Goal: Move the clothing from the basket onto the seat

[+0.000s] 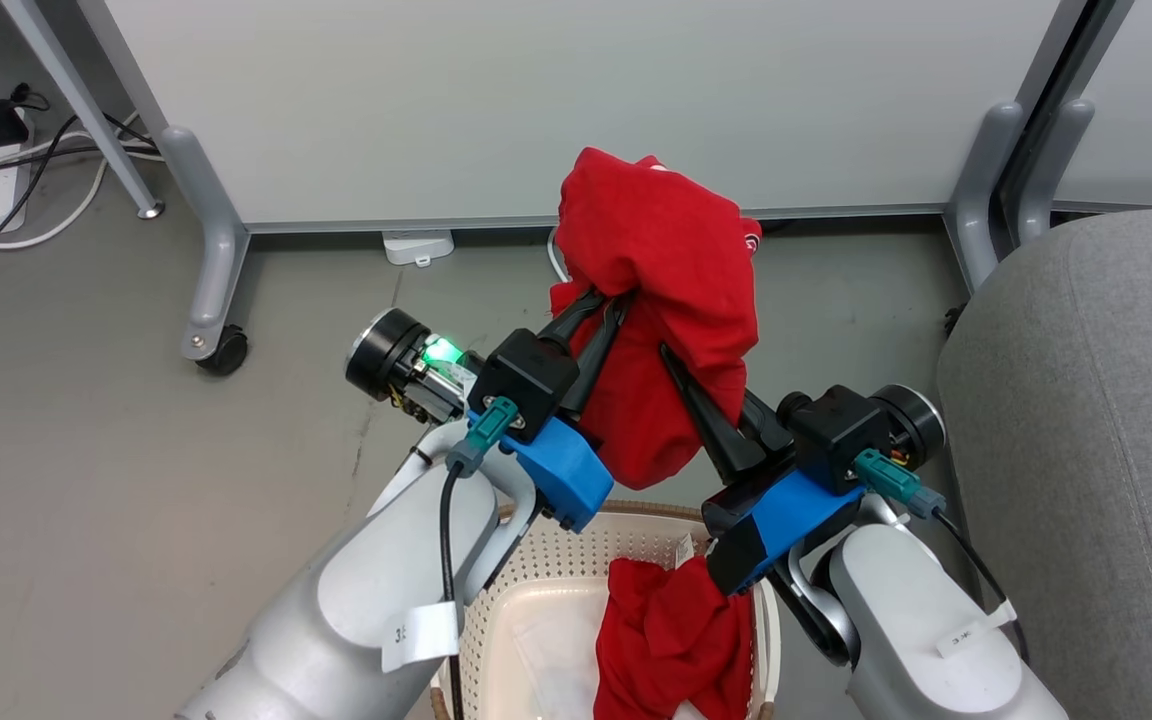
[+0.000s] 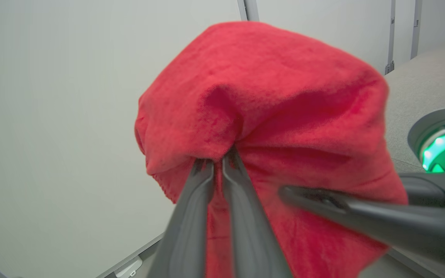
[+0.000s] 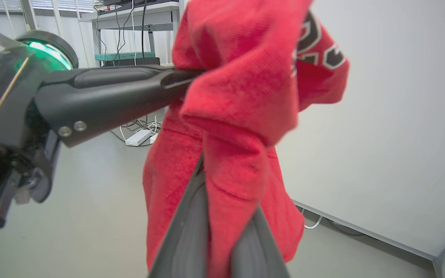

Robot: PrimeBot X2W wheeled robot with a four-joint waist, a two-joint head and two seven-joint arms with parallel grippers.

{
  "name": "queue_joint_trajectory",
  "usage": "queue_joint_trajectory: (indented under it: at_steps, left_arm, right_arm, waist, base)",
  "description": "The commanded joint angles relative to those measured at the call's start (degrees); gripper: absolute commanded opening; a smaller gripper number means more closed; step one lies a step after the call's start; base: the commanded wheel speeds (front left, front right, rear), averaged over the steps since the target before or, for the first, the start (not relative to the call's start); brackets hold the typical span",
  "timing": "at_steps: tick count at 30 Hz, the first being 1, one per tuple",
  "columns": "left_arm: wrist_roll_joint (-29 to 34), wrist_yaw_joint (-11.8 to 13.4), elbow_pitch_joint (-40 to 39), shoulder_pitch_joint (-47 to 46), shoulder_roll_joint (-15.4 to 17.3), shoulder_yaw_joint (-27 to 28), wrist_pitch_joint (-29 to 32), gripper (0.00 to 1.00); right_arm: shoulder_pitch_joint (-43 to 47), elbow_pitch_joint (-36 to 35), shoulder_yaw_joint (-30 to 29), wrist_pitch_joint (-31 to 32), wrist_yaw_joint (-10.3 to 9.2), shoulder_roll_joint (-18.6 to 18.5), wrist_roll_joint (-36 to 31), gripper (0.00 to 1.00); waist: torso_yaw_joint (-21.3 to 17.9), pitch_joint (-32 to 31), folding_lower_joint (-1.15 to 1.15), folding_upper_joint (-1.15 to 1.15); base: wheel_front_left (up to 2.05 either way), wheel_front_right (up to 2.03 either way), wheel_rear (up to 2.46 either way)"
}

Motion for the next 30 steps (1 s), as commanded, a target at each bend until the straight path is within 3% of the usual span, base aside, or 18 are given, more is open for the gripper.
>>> queue_joint_trajectory:
  at_steps: [1,2,3,4,30]
  left_arm:
    - [0.17,-0.24,0.08,0.29,-0.05,0.23,-0.29,0.0]
    - [0.05,-0.12,0.05,0.39,-0.09,0.37,-0.29,0.0]
    - [-0.06,-0.03,0.04,0.46,-0.12,0.49,-0.29,0.26]
    - [-0.14,0.02,0.13,0.51,-0.14,0.55,-0.3,1.0]
    - [0.71,-0.13,-1.76,1.61,-0.19,1.53,-0.3,1.0]
  right_arm:
    - [0.33,-0.06,-0.17,-0.22,0.02,-0.23,0.17,0.0]
    - [0.42,-0.09,-0.18,-0.22,0.03,-0.23,0.24,0.0]
    - [0.47,-0.11,-0.19,-0.22,0.03,-0.23,0.28,0.0]
    - [0.53,-0.15,-0.21,-0.22,0.03,-0.23,0.3,0.0]
    - [1.71,-1.2,-4.99,-0.22,0.03,-0.23,-2.02,0.0]
  waist:
    - [0.02,-0.06,0.0,0.0]
    - [0.01,-0.11,0.0,0.0]
    - [0.01,-0.13,0.0,0.0]
    - [0.01,-0.15,0.0,0.0]
    - [-2.22,0.4,0.0,0.0]
  base:
    - [0.0,0.0,0.0]
    - [0.0,0.0,0.0]
    - [0.0,0.0,0.0]
    - [0.0,0.0,0.0]
    - [0.0,0.0,0.0]
